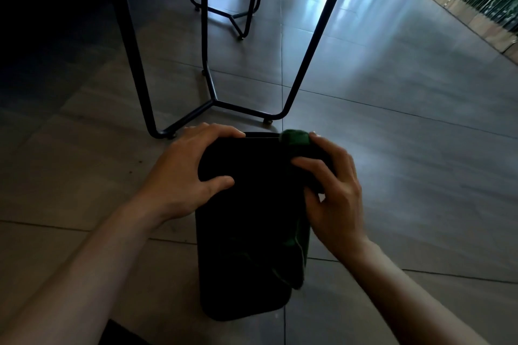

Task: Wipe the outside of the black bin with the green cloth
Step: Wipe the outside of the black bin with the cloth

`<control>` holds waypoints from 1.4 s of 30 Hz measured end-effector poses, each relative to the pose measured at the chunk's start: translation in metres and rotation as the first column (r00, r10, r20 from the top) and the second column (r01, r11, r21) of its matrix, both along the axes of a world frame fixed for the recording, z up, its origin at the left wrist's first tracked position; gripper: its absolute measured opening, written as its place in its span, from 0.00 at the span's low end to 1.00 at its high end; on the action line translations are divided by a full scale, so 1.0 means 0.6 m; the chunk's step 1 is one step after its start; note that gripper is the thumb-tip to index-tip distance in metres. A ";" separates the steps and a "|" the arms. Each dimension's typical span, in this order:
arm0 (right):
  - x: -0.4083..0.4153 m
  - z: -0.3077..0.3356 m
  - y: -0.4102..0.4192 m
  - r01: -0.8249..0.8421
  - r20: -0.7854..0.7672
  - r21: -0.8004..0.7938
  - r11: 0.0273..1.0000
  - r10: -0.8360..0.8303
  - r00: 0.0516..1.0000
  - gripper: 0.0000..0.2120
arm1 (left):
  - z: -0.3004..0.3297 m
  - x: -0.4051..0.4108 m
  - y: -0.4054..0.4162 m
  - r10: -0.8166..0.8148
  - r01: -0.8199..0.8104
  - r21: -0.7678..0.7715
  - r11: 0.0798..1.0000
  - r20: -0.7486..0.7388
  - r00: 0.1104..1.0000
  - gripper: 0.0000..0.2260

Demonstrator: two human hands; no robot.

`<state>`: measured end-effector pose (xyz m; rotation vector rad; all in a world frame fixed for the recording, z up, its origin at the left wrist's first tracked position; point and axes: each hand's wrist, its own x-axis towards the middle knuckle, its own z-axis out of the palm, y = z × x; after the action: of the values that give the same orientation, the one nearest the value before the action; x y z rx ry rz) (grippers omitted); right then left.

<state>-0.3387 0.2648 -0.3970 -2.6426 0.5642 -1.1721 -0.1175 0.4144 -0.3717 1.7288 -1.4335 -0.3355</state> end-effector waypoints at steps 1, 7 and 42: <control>-0.001 -0.013 0.013 0.035 0.030 0.041 0.999 -0.036 0.999 0.13 | -0.001 0.001 0.001 -0.002 0.002 0.001 1.000 -0.008 1.000 0.30; -0.092 -0.094 0.095 -0.164 -0.299 -0.060 0.985 0.139 0.944 0.12 | -0.002 -0.001 0.000 0.004 -0.004 0.008 1.000 0.002 1.000 0.30; -0.132 0.022 0.020 0.108 0.004 0.755 0.646 -0.168 0.986 0.29 | 0.019 -0.008 0.020 -0.024 0.025 0.050 0.998 -0.025 0.999 0.29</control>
<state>-0.4181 0.2770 -0.3839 -1.8419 0.9981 -0.7977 -0.1224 0.4265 -0.3606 1.7427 -1.4409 -0.4082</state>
